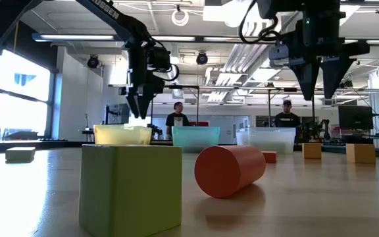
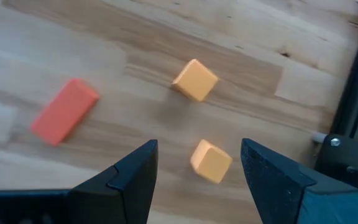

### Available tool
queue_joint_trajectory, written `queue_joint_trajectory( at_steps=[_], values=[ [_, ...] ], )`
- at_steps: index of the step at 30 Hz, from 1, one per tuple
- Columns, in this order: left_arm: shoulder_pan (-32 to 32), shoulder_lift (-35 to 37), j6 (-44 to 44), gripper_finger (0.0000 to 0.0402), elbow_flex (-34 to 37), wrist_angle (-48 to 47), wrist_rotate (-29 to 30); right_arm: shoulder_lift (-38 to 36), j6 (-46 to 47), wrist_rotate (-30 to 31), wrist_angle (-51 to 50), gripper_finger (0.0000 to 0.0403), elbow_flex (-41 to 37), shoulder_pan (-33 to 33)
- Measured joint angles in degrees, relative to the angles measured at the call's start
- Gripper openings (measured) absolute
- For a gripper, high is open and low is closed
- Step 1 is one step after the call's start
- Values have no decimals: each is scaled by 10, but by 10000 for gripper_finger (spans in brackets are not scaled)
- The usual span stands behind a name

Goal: Sort & place blocks by color
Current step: Put the orange block into the green bin

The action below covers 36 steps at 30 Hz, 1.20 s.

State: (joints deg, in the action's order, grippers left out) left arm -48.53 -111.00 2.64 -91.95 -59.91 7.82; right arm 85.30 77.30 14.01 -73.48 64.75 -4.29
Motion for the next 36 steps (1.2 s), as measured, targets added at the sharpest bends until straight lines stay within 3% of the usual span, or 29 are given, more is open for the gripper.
queue_joint_trajectory(
  at_steps=[9, 14, 21, 36],
  values=[
    [7, 1, -5, 203, -63, 0, -26, 0, -4, -18, 46, 216, -66, 19],
    [19, 1, -5, 202, -92, 0, -65, 0, -82, -36, 136, 216, -86, 41],
    [43, 1, -5, 204, -115, -2, -68, 0, -346, -92, 242, 216, -87, 75],
    [76, 1, -88, 203, -116, -47, -67, 0, -955, -202, 316, 216, -87, 133]
  ],
)
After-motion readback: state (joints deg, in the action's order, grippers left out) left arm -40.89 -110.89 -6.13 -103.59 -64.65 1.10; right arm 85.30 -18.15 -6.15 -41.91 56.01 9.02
